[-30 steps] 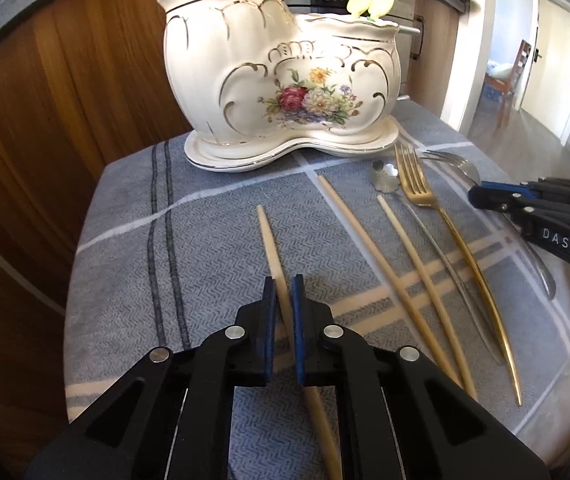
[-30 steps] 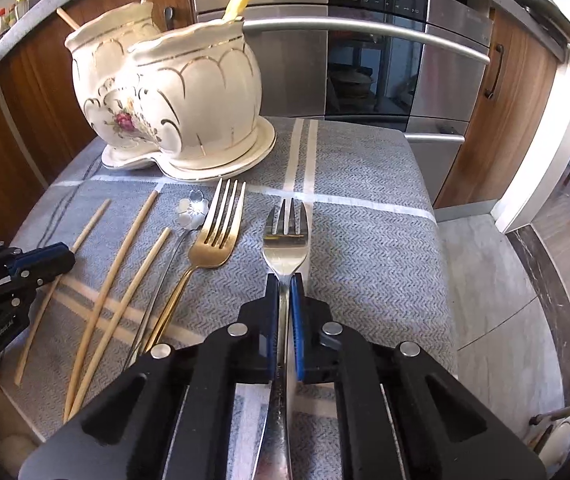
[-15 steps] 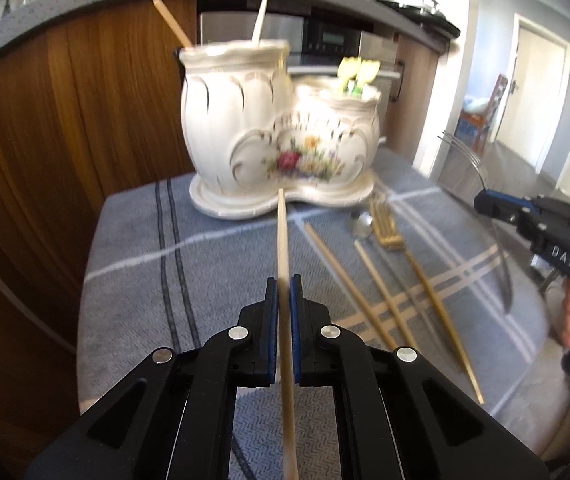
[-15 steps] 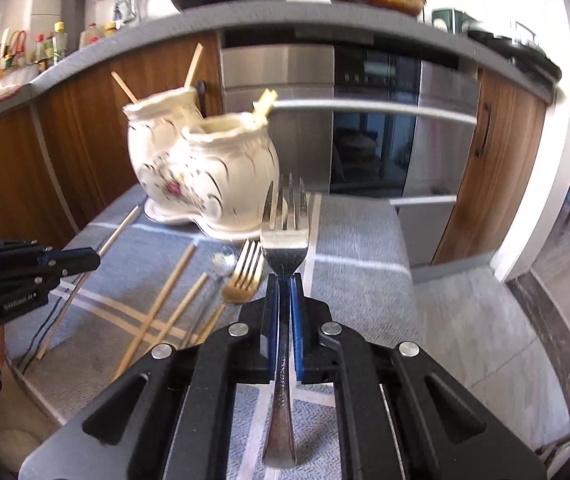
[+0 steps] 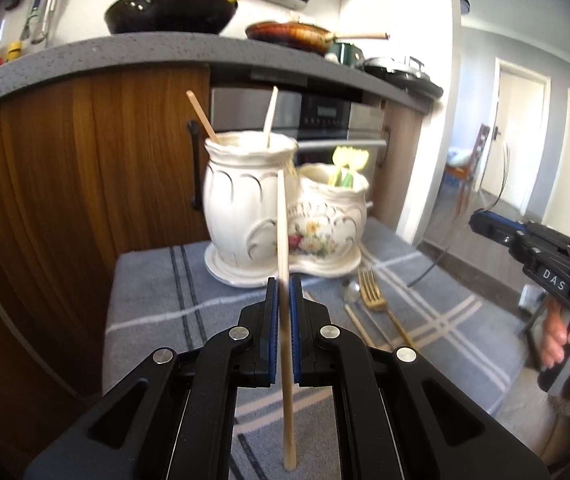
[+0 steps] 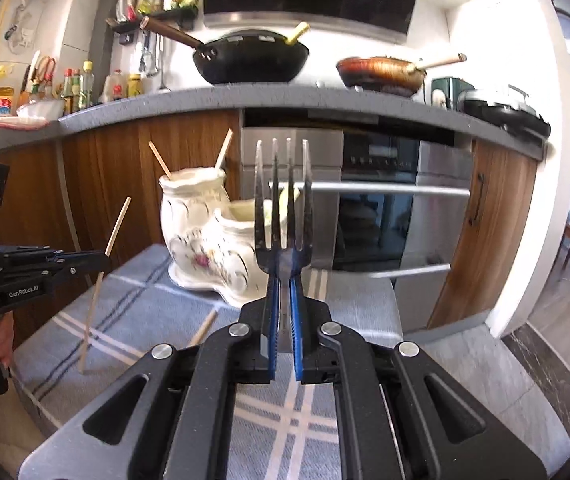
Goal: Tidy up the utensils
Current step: 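Lift the silver fork toward the holder while the left tool lifts the chopstick toward it, then lower the chopstick into the tall cup while the right tool lowers the fork into the short cup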
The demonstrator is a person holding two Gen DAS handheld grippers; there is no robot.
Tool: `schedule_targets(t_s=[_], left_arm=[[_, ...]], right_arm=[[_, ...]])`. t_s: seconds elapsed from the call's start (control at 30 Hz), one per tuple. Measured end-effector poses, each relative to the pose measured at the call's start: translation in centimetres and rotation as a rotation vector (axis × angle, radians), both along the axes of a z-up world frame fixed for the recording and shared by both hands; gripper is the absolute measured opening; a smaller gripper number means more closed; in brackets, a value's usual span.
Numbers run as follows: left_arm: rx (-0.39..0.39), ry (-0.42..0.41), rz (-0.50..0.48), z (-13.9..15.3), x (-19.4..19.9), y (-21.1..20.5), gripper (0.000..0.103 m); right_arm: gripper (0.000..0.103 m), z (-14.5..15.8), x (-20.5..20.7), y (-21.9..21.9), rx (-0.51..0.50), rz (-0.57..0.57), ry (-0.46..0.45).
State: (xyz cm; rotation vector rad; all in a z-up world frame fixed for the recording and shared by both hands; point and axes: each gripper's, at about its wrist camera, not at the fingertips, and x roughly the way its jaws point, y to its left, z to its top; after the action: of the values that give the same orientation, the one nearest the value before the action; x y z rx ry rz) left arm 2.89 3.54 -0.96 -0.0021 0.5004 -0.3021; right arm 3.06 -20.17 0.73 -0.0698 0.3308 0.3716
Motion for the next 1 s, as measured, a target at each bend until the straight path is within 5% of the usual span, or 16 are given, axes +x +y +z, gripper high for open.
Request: schedule_targets(t_s=[0.43, 1.0], left_arm=[[-0.058, -0.146, 0.008, 4.2, -0.1, 0.8, 0.006], [-0.097, -0.199, -0.037, 8.1, 1.0, 0.6, 0.006]], right_arm=[[0.005, 4.1, 1.6, 2.2, 0.031, 0.021, -0.053], [0.005, 7.2, 3.6, 3.2, 0.052, 0.04, -0.08]])
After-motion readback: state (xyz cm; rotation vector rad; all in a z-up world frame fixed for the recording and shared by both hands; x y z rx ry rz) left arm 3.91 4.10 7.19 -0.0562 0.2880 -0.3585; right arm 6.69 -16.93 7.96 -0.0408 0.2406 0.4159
